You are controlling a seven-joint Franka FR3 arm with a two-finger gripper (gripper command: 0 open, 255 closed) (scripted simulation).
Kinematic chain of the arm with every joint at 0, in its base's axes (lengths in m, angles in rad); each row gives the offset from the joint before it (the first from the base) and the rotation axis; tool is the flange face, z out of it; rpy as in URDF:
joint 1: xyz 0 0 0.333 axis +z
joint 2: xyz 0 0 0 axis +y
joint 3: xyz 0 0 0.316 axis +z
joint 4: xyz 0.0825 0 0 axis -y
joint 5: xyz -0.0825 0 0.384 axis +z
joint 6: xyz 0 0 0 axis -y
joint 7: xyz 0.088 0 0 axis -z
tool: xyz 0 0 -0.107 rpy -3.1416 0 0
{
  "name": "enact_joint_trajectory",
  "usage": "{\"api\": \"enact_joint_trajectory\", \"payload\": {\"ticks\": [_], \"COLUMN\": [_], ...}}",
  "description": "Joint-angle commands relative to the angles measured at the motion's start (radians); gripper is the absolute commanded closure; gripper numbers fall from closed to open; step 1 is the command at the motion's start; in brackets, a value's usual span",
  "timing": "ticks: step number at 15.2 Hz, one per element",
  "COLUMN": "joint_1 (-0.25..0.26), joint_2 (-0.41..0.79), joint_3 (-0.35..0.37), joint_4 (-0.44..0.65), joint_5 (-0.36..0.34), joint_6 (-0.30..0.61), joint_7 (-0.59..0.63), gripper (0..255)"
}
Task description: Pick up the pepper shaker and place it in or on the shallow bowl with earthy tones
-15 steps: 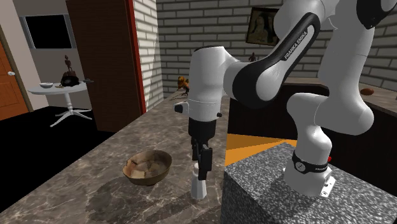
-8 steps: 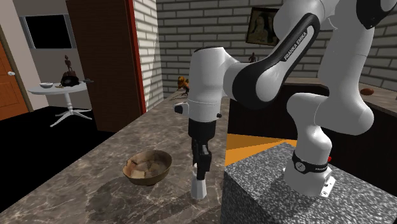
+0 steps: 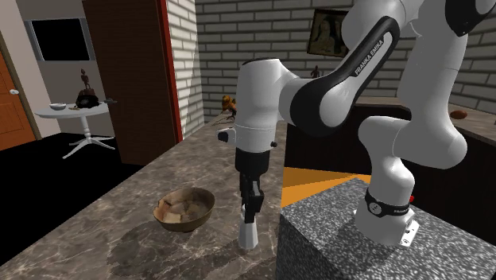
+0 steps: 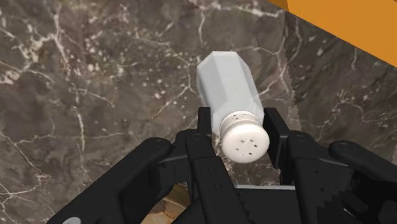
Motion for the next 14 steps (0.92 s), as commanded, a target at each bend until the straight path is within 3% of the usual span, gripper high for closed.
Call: {"api": "enact_joint_trajectory", "payload": {"ticks": [1,14], "joint_1": [0.0,-0.006], "joint_2": [0.0,-0.095], "joint_3": [0.0,0.011], "joint_4": [-0.001,0.094], "joint_5": [0.0,-0.026], "joint_6": [0.0,-0.188], "joint_7": [0.0,0.028], "gripper": [255,255]}}
